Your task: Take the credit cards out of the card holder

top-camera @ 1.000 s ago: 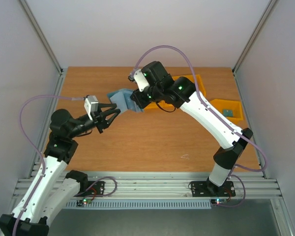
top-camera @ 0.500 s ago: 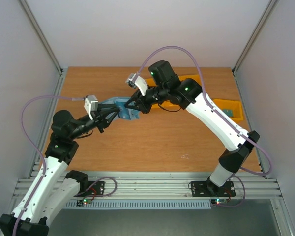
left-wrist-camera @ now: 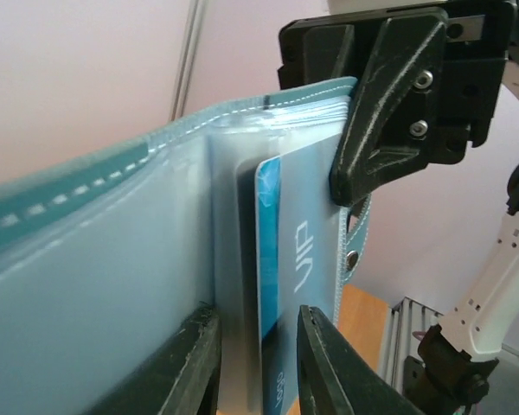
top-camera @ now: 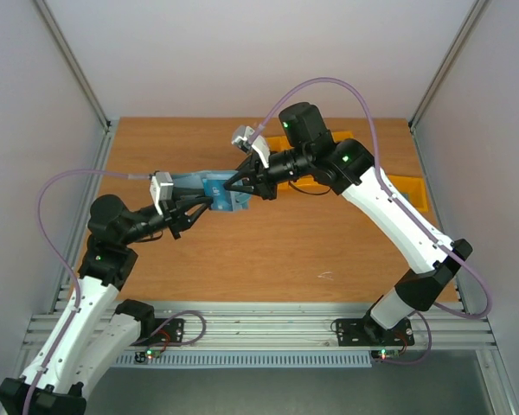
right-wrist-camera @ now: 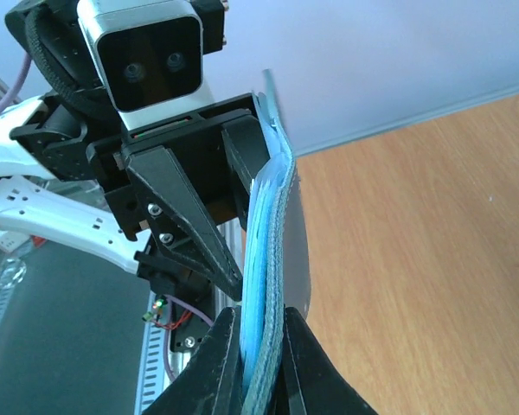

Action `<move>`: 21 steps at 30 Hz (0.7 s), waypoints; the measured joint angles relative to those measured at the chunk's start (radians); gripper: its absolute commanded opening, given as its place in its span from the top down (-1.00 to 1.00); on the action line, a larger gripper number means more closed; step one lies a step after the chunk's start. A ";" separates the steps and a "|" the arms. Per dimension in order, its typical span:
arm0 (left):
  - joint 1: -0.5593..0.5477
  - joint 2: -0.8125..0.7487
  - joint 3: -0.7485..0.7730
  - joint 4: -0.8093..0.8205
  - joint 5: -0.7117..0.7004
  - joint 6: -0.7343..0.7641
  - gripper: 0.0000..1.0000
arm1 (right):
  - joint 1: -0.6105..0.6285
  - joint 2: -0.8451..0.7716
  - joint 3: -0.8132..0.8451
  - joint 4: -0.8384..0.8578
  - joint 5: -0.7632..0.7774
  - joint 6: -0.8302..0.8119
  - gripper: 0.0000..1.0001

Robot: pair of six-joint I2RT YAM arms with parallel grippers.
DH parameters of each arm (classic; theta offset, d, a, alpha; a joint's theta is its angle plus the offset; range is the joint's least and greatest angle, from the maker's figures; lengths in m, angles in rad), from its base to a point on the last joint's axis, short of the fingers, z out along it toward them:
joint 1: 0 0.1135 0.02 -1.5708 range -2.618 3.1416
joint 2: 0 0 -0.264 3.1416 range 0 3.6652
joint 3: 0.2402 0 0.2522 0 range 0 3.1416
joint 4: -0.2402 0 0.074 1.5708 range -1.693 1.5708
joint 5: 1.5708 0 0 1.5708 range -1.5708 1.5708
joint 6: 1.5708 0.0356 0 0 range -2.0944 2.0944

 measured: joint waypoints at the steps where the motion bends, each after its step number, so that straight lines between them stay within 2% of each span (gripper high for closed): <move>1: 0.000 0.000 0.000 0.002 0.016 0.003 0.56 | 0.000 0.000 -0.003 0.006 -0.007 0.000 0.98; 3: 0.000 0.003 0.000 0.005 0.037 0.010 0.66 | -0.001 0.000 -0.009 0.014 -0.021 0.001 0.98; 6: 0.000 0.010 0.000 0.014 0.052 0.022 0.99 | -0.003 0.000 -0.010 0.014 -0.032 0.003 0.98; 8: 0.004 0.012 0.000 0.021 0.068 0.024 0.99 | -0.005 0.000 -0.010 0.014 -0.034 0.003 0.96; 16: 0.001 0.009 0.001 0.061 0.101 -0.016 1.00 | -0.021 -0.001 -0.018 0.038 -0.077 -0.002 0.52; 21: 0.003 0.008 0.001 0.083 0.103 -0.065 1.00 | -0.055 -0.001 -0.056 0.066 -0.139 0.013 0.43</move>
